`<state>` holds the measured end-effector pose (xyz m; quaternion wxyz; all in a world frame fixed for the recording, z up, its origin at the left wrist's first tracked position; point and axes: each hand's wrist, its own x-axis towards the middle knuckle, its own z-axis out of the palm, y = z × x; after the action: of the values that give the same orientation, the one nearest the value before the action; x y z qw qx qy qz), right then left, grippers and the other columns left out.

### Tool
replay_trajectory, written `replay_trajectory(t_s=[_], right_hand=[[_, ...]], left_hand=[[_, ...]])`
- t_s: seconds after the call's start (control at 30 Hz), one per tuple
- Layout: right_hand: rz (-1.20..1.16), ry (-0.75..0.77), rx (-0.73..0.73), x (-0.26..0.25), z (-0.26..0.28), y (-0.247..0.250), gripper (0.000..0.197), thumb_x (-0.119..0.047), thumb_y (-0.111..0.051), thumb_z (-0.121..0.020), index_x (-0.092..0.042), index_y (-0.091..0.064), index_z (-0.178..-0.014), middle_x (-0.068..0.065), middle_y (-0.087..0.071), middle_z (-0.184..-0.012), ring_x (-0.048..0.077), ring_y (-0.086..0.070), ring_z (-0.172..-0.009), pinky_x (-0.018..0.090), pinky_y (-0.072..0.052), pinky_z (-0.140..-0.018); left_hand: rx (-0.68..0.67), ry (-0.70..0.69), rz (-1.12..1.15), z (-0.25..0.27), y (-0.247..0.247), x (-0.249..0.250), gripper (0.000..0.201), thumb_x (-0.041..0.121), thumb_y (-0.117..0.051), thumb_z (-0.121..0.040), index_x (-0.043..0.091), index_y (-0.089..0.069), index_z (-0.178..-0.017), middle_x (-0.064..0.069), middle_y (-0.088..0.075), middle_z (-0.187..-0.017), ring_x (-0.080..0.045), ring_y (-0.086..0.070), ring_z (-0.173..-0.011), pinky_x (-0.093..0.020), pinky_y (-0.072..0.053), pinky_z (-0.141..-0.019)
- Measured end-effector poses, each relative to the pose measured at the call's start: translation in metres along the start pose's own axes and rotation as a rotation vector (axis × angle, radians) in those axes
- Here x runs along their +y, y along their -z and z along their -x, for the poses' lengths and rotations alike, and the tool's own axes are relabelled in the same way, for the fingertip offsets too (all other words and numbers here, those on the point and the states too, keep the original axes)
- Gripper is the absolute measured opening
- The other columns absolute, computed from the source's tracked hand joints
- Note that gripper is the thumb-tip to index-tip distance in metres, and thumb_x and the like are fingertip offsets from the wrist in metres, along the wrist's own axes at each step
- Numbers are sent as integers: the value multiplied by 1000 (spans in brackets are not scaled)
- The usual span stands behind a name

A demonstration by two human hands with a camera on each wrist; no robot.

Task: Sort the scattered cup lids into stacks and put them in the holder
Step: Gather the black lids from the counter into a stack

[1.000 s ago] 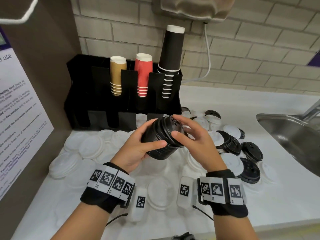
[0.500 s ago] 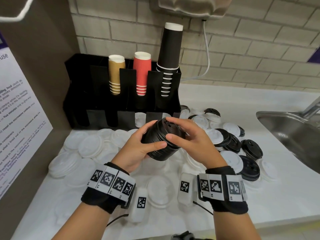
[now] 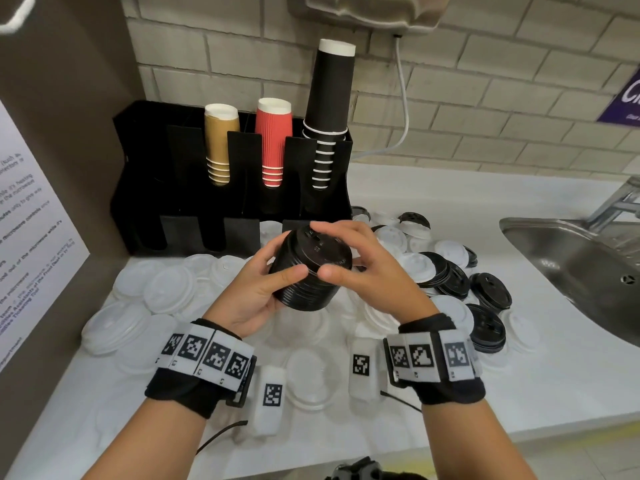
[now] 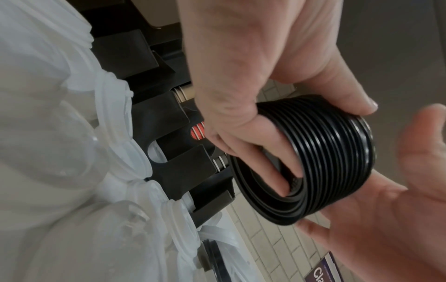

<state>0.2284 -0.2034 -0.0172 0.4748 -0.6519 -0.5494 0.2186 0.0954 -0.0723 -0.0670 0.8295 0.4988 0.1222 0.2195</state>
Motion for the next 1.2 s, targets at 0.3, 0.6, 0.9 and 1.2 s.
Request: replay_trajectory(t_s=[0.3, 0.6, 0.9, 1.2], right_hand=[[624, -442, -133, 37, 4, 91, 47, -44, -73, -80, -37, -54, -122, -7, -55, -123, 11, -51, -111, 19, -40, -88], [996, -622, -512, 73, 9, 56, 97, -53, -80, -65, -39, -23, -142, 4, -46, -128, 27, -51, -111, 41, -46, -94], [911, -318, -412, 53, -27, 5, 105, -54, -81, -63, -38, -19, -146, 6, -42, -130, 27, -48, -115, 42, -48, -91], [1008, -642, -328, 50, 0, 88, 66, -54, -71, -77, -14, -48, -125, 3, -53, -121, 20, -52, -100, 30, -43, -80]], left_hand=[[98, -124, 65, -9, 25, 16, 49, 13, -61, -78, 26, -58, -125, 2, -69, -119, -13, -67, -107, -27, -57, -74], [130, -179, 18, -7, 22, 24, 65, 14, -58, -78, 20, -45, -141, -1, -61, -129, -14, -65, -110, -28, -58, -75], [186, -206, -5, -4, 21, 29, 63, 18, -59, -77, 23, -46, -139, 3, -63, -125, -13, -64, -110, -26, -58, -73], [180, -187, 1, -4, 19, 23, 64, 17, -58, -79, 22, -45, -141, 2, -62, -127, -14, -64, -112, -26, -58, -74]])
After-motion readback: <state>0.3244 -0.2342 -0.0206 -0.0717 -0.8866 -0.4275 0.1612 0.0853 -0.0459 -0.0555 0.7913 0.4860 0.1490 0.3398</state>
